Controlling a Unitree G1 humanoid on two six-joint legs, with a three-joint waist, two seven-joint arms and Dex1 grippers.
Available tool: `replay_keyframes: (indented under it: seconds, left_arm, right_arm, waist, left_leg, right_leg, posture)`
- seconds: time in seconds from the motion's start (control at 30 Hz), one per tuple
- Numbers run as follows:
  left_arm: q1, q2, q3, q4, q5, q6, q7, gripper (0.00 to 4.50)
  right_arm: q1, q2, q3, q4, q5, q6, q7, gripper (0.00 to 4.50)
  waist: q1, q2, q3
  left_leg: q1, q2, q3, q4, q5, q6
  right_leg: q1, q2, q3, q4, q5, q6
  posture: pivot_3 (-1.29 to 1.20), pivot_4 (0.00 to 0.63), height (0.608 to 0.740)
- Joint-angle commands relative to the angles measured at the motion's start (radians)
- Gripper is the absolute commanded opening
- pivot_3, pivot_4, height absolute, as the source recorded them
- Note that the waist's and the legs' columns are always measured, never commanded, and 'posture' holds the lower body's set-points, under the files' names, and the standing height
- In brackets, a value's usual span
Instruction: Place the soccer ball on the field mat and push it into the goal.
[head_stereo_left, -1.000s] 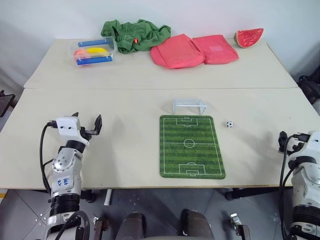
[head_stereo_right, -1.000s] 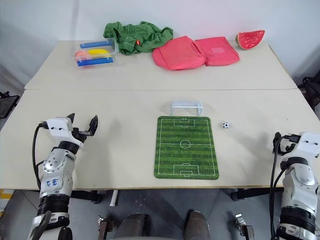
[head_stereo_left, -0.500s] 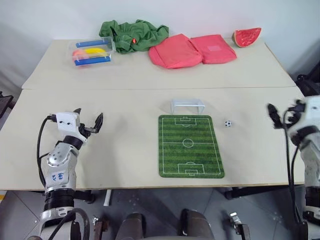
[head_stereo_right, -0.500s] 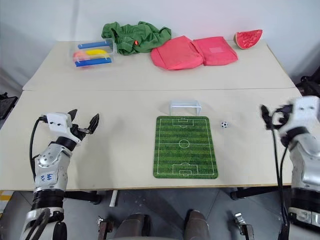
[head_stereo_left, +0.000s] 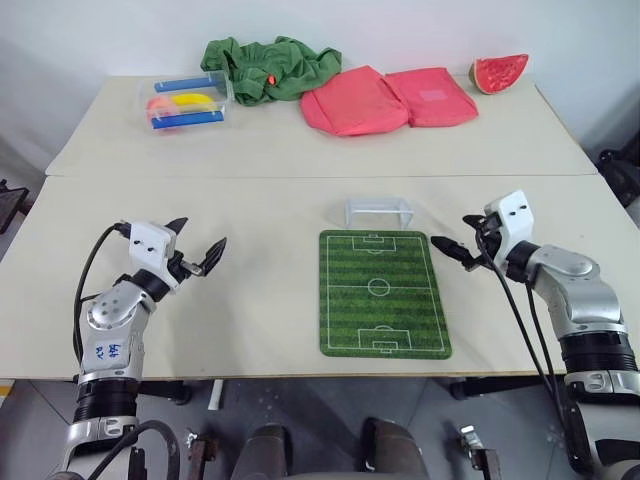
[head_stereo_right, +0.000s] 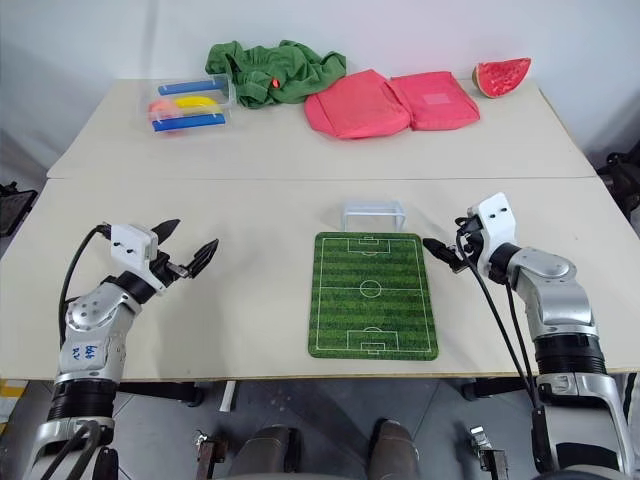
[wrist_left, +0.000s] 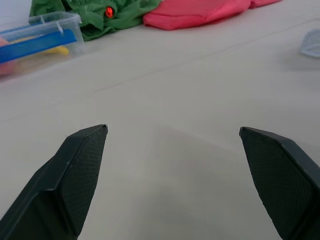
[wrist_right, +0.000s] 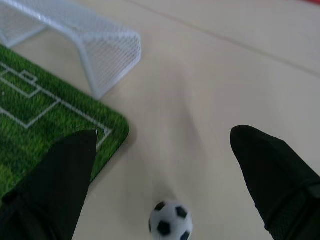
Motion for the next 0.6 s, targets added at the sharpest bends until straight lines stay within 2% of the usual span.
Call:
replay_keyframes:
  seconds: [0.03, 0.37, 0.47, 0.6]
  left_arm:
    - [0.026, 0.012, 0.023, -0.067, -0.012, 0.004, 0.009, 4.5]
    - [0.01, 0.009, 0.021, -0.06, -0.008, 0.011, 0.014, 4.5]
    - [-0.002, 0.006, 0.02, -0.047, -0.006, 0.004, 0.016, 4.5]
    - [-0.014, 0.002, 0.017, -0.032, -0.003, -0.004, 0.013, 4.5]
  right_arm:
    - [0.027, 0.0, -0.029, -0.014, -0.003, 0.0, -0.003, 4.47]
    - [0.068, 0.027, -0.045, 0.025, -0.012, -0.002, -0.025, 4.47]
    - [0.071, 0.033, -0.054, 0.023, -0.015, -0.005, -0.033, 3.84]
    - [0.07, 0.034, -0.065, 0.025, -0.019, -0.011, -0.038, 2.54]
  waist:
    - [0.001, 0.0, 0.0]
    - [0.001, 0.0, 0.0]
    - [0.001, 0.0, 0.0]
    - [0.001, 0.0, 0.0]
  left_leg:
    - [0.0, 0.0, 0.0, 0.0, 0.0, 0.0]
    - [0.0, 0.0, 0.0, 0.002, 0.0, 0.0]
    - [0.0, 0.0, 0.0, 0.002, 0.0, 0.0]
    - [0.0, 0.0, 0.0, 0.003, 0.0, 0.0]
  right_leg:
    - [0.0, 0.0, 0.0, 0.0, 0.0, 0.0]
    - [0.0, 0.0, 0.0, 0.001, 0.0, 0.0]
    - [0.001, 0.0, 0.0, 0.001, 0.0, 0.0]
    - [0.001, 0.0, 0.0, 0.001, 0.0, 0.0]
  posture:
    - [0.0, 0.15, 0.74]
    - [0.0, 0.15, 0.74]
    - [0.0, 0.15, 0.74]
    - [0.0, 0.15, 0.74]
